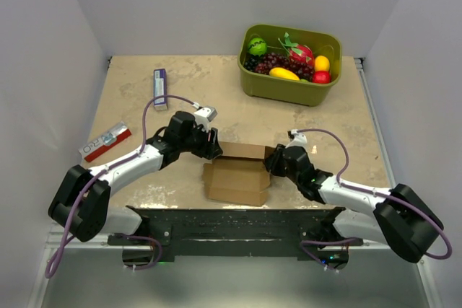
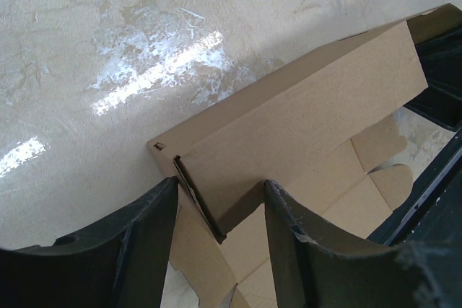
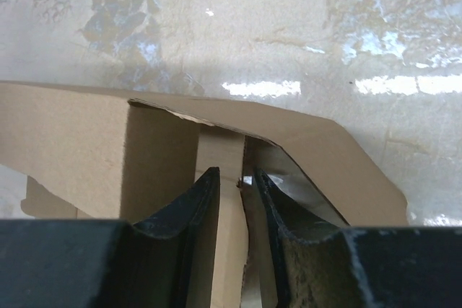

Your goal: Fold the paper box

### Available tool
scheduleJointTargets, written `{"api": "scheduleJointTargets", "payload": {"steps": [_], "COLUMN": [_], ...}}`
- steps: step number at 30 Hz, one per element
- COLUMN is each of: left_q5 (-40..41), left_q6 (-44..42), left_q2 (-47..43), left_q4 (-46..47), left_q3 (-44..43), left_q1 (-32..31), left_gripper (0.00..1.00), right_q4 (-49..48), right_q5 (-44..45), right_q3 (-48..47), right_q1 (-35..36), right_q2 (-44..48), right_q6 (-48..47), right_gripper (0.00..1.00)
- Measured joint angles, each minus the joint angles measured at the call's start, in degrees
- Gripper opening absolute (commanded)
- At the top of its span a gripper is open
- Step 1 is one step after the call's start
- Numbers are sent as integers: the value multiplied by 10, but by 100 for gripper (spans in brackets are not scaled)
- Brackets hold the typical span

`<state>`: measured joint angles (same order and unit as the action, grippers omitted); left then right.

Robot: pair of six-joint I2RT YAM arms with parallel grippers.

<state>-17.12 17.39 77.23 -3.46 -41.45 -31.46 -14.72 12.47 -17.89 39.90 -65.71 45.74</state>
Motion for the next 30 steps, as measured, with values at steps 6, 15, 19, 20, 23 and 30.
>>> {"api": "scheduleJointTargets", "payload": {"steps": [6, 15, 19, 20, 23, 30], "left_q5": [-1, -2, -1, 0, 5, 13], "left_q6": [0, 0, 0, 0, 0, -1], "left_q2": [0, 0, 1, 1, 1, 1], "left_q4": [0, 0, 0, -1, -1, -2], "left_q3": [0, 0, 0, 0, 0, -1], "left_q1": [0, 0, 1, 1, 4, 5], "left_gripper": [55, 55, 55, 55, 54, 54], "right_q4": [-43, -92, -104, -114, -139, -110], "right_q5": [0, 1, 3, 5, 11, 12], "right_q3": [0, 0, -2, -2, -5, -6], "right_q1": [10, 34, 41, 42, 44, 46], "right_q2": [-22, -53, -83, -93, -114, -95], "right_q6": [-17, -28, -29, -27, -22, -14], "right_gripper": [26, 25, 24, 24, 25, 59]}}
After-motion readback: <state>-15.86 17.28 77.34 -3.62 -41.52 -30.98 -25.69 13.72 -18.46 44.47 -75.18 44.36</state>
